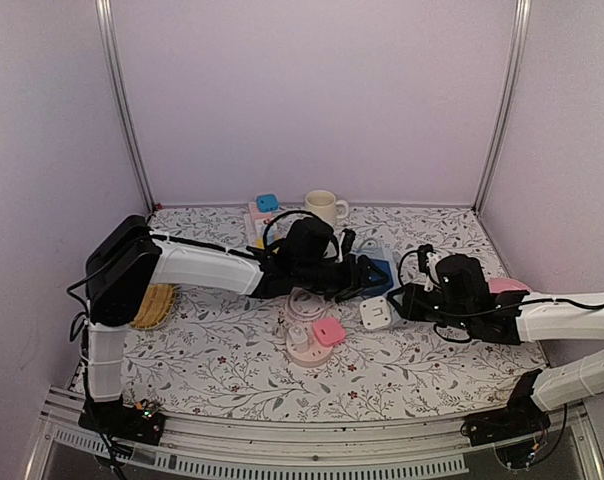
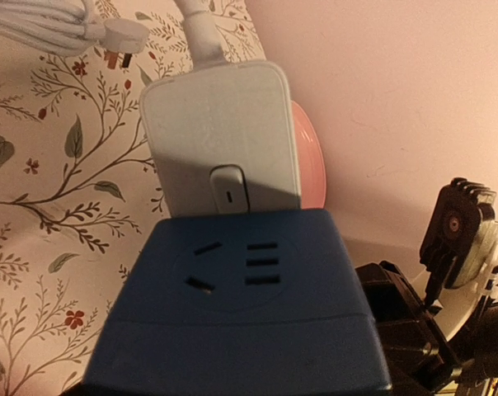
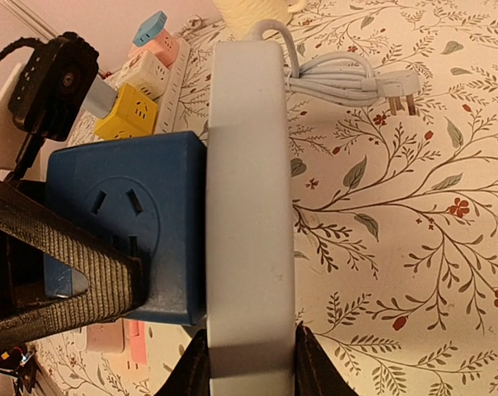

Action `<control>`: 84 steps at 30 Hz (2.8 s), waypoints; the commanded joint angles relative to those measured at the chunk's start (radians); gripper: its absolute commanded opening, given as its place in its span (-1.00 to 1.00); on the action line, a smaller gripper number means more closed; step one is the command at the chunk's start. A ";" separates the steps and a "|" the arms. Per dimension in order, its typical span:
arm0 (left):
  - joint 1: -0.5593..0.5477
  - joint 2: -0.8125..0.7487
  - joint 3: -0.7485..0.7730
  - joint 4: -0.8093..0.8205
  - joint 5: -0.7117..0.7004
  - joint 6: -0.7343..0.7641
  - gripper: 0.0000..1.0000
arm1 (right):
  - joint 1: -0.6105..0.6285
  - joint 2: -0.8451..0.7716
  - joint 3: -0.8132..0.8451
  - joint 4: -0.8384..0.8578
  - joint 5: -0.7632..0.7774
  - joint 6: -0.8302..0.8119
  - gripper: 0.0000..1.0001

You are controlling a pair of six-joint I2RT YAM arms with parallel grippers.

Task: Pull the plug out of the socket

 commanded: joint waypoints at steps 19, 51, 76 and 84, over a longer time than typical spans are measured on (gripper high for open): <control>0.011 -0.095 -0.027 -0.032 0.006 0.069 -0.84 | -0.063 -0.054 0.012 -0.020 0.225 -0.044 -0.96; 0.004 -0.211 -0.063 -0.070 -0.030 0.118 -0.85 | -0.124 -0.079 0.021 -0.093 0.354 -0.023 -0.96; 0.009 -0.238 -0.060 -0.159 -0.131 0.171 -0.70 | -0.167 -0.077 0.098 -0.118 0.319 -0.128 -0.96; 0.012 -0.208 -0.028 -0.163 -0.133 0.172 -0.60 | -0.095 -0.056 0.131 -0.079 0.276 -0.200 -0.96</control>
